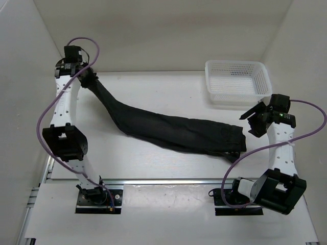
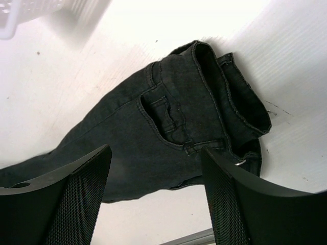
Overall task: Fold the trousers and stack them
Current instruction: Fold the trousers
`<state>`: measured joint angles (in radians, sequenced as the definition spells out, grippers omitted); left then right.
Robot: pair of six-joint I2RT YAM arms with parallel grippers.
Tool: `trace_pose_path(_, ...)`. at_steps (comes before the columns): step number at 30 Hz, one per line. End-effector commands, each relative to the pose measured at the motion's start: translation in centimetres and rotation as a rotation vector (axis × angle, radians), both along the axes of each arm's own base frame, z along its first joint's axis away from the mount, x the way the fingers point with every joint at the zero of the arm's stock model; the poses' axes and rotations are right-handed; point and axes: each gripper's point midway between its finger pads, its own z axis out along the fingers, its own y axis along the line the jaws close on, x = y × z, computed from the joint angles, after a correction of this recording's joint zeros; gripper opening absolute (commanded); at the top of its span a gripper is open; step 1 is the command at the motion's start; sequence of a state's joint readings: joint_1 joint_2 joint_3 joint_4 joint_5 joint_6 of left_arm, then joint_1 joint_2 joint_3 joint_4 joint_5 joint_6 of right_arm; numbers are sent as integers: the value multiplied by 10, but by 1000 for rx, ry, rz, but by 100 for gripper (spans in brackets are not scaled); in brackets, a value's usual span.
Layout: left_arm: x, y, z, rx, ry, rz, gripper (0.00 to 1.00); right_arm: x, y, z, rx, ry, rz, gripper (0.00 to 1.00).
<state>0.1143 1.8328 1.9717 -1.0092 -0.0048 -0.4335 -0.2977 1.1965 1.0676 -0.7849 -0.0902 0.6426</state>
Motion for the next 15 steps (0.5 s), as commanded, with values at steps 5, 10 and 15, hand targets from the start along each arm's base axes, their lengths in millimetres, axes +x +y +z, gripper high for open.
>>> trace_pose_path(5,-23,-121,32,9,-72,-265,10,-4,10,29,-10,-102,52,75)
trace_pose_path(10,-57,-195,31,-11,-63,-368,10,-13,11,35,-26,-110,54,75)
trace_pose_path(15,-126,-249,-36,23,97,-417,10,-16,12,38,-29,-120,54,75)
